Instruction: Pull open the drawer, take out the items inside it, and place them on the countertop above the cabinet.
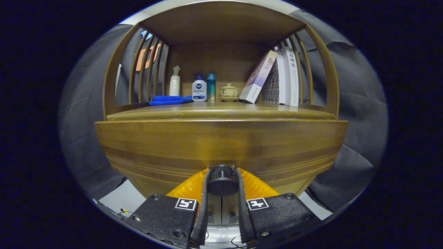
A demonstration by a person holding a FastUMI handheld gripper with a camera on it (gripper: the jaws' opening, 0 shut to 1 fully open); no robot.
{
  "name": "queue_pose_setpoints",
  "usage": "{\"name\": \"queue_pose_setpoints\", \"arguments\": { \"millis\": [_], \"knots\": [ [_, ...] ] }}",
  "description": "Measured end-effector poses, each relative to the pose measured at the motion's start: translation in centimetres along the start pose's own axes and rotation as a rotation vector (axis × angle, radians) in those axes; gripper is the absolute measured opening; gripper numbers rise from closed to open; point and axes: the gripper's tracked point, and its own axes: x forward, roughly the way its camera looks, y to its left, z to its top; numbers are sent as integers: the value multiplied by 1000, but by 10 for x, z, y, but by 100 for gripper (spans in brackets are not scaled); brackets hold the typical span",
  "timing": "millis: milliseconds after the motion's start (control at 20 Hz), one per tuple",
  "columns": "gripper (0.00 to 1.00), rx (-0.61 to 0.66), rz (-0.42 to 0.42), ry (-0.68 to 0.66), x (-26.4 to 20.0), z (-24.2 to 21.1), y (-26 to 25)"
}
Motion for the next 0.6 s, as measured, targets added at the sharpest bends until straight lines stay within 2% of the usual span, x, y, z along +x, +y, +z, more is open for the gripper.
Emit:
{"name": "queue_pose_setpoints", "arguments": {
  "millis": [600],
  "knots": [
    [40,6,7,-11,-63,-20,-7]
  ]
}}
